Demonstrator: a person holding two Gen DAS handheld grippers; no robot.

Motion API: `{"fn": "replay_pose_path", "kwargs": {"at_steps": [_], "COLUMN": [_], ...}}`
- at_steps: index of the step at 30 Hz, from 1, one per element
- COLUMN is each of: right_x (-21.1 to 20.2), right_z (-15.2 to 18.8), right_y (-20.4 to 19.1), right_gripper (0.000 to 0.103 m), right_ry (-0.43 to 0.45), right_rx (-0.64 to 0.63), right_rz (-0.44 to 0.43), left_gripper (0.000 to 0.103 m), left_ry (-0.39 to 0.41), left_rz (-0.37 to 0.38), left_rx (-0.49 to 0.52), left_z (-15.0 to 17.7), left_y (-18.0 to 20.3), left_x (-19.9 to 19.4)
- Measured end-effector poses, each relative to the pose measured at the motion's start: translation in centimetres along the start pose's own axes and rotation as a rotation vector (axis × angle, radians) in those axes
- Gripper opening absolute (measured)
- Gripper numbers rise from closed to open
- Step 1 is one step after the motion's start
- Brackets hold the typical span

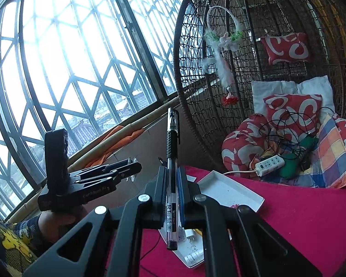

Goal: Organize rigid objects
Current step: 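Carry badge and pen over the white tray and open both tools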

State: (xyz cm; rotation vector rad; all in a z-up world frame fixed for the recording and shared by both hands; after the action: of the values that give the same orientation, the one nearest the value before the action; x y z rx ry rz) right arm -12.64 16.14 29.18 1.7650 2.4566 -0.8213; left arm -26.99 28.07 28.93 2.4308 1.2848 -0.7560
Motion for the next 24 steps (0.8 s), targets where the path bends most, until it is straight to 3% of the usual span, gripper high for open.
{"fn": "replay_pose_path", "kwargs": {"at_steps": [13, 24], "right_x": [5.3, 11.1], "right_z": [1.0, 4.9], "right_y": [1.3, 4.0], "right_gripper": [0.007, 0.007], "right_ry": [-0.081, -0.232], "right_rx": [0.049, 0.153], "right_rz": [0.018, 0.058], "left_gripper": [0.03, 0.03], "left_ry": [-0.081, -0.199], "left_rz": [0.01, -0.01], "left_rx": [-0.005, 0.012], "left_z": [1.4, 4.9], "left_y": [-2.7, -4.1], "left_x": [4.1, 11.0]}}
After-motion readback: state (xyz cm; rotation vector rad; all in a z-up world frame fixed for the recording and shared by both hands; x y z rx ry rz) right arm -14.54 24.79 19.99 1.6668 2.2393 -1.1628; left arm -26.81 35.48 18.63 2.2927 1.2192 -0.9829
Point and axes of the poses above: each gripper's, at about its wrist camera, not at the fingertips, and x roughly the way its jaws point, y to its right, z to its underside, the point moved 6 cm from there along x, roughly the way its jaws point, and after that the axes turned 12 degrees about -z, right-handed, at the moved point
